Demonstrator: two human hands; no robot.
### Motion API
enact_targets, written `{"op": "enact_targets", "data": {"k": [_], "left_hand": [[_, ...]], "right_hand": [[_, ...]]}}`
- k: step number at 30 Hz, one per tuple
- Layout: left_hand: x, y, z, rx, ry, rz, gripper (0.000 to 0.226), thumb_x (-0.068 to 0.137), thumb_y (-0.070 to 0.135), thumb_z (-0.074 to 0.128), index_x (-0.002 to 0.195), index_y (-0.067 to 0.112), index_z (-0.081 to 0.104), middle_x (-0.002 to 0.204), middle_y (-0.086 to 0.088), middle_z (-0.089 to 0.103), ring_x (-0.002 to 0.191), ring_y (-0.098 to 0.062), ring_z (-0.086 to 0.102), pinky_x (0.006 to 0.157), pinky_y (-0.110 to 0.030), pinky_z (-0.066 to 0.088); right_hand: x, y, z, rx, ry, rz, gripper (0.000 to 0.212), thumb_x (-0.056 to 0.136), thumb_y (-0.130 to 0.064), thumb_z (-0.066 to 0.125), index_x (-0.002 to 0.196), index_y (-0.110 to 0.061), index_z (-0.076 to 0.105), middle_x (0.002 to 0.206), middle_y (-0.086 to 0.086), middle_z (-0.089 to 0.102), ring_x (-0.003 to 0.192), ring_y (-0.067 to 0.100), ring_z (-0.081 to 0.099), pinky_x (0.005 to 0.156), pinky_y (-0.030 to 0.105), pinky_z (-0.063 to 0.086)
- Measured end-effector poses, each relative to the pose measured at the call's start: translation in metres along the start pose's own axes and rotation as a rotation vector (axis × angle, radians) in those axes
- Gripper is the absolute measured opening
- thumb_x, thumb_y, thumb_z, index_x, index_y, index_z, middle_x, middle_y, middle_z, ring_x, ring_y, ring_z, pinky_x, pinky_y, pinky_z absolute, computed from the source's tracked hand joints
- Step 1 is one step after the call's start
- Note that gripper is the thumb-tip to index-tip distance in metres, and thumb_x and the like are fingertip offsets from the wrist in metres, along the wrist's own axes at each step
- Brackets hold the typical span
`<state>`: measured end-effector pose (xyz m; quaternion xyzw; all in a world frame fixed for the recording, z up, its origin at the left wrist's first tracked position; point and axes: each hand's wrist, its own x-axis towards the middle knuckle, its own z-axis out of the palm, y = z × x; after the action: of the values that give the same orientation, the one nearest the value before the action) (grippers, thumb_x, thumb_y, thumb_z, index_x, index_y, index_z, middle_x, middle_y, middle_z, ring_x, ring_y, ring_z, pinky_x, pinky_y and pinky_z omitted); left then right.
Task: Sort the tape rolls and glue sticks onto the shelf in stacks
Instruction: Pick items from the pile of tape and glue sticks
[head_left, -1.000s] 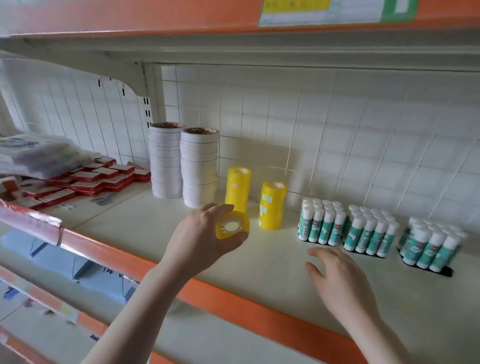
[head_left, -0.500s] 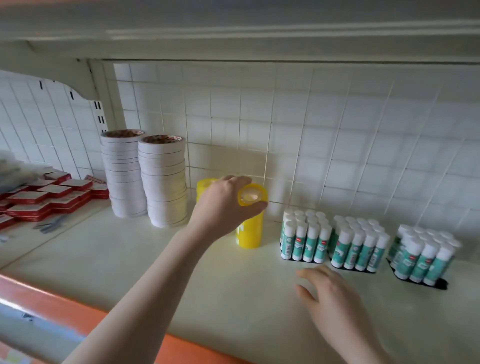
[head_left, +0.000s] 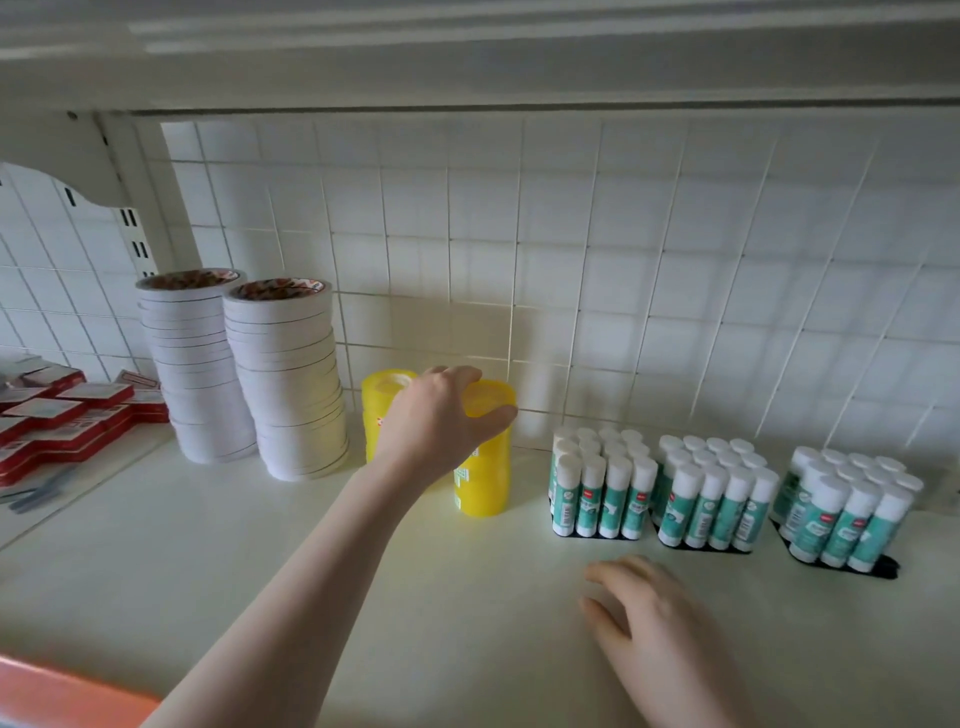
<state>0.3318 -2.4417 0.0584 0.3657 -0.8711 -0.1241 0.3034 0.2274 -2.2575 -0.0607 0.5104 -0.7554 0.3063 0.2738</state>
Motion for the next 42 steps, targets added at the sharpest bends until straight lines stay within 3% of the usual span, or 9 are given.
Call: {"op": "enact_targets", "data": {"k": [5,9,13,16,24,28,36,42], "left_hand": [[0.002,-0.002,0.005,-0.028,-0.004,-0.022,0.057,0.081,0.050,0.062,0.128,0.019,0.054,0.127,-0.003,0.057,0.113,-0.022,0.052,0.083,-0.025,0.037],[0.005,-0.002,0.009,-0.045,0.001,-0.032,0.057,0.080,0.052,0.061,0.126,0.019,0.056,0.125,-0.004,0.059,0.112,-0.023,0.053,0.085,-0.026,0.037],[0.006,0.000,0.011,-0.070,0.018,-0.026,0.058,0.079,0.053,0.062,0.125,0.018,0.057,0.121,-0.005,0.060,0.109,-0.023,0.055,0.083,-0.027,0.039],[0.005,0.000,0.012,-0.104,0.028,-0.032,0.061,0.076,0.054,0.065,0.124,0.018,0.058,0.119,-0.005,0.061,0.107,-0.023,0.055,0.084,-0.028,0.040],[0.008,-0.004,0.011,-0.145,0.012,-0.048,0.067,0.073,0.054,0.069,0.128,0.017,0.055,0.122,-0.006,0.060,0.109,-0.023,0.055,0.086,-0.027,0.040],[0.007,-0.005,0.011,-0.146,-0.004,-0.042,0.069,0.072,0.054,0.070,0.128,0.017,0.055,0.123,-0.005,0.060,0.110,-0.022,0.055,0.086,-0.027,0.040],[-0.003,-0.004,0.013,-0.110,0.020,0.025,0.062,0.075,0.043,0.072,0.127,0.013,0.055,0.123,-0.005,0.058,0.109,-0.022,0.053,0.078,-0.019,0.032],[-0.014,0.003,0.007,0.006,0.121,0.122,0.061,0.078,0.039,0.071,0.129,0.010,0.053,0.130,-0.006,0.052,0.117,-0.026,0.049,0.090,-0.028,0.035]], "right_hand": [[0.000,-0.001,0.004,-0.031,0.011,0.008,0.020,0.047,-0.026,0.067,0.067,-0.024,0.070,0.063,-0.008,0.060,0.054,0.016,0.062,0.041,0.020,0.045],[-0.001,0.002,0.007,-0.035,-0.005,0.007,0.029,0.044,-0.020,0.085,0.068,-0.023,0.070,0.064,-0.007,0.060,0.054,0.017,0.062,0.042,0.020,0.044],[0.000,0.000,0.005,-0.042,-0.001,0.005,0.020,0.047,-0.026,0.068,0.067,-0.024,0.069,0.063,-0.006,0.059,0.053,0.016,0.061,0.041,0.019,0.043],[0.000,0.000,0.004,-0.044,0.000,0.007,0.019,0.047,-0.026,0.066,0.066,-0.024,0.069,0.062,-0.007,0.059,0.053,0.015,0.060,0.041,0.019,0.042],[0.001,0.001,0.003,-0.027,-0.006,0.007,0.018,0.047,-0.023,0.072,0.066,-0.023,0.070,0.062,-0.006,0.060,0.054,0.017,0.061,0.042,0.019,0.043],[0.000,0.001,0.003,-0.022,-0.066,0.032,0.041,0.032,-0.013,0.094,0.065,-0.022,0.069,0.063,-0.005,0.060,0.054,0.018,0.061,0.042,0.022,0.046],[-0.003,0.003,-0.001,0.002,-0.099,0.043,0.043,0.030,-0.012,0.094,0.064,-0.020,0.068,0.062,-0.004,0.060,0.053,0.019,0.061,0.041,0.026,0.048],[-0.006,0.008,-0.012,-0.035,-0.084,0.087,0.041,0.034,-0.011,0.093,0.066,-0.019,0.068,0.063,-0.003,0.061,0.052,0.020,0.061,0.040,0.030,0.048]]}}
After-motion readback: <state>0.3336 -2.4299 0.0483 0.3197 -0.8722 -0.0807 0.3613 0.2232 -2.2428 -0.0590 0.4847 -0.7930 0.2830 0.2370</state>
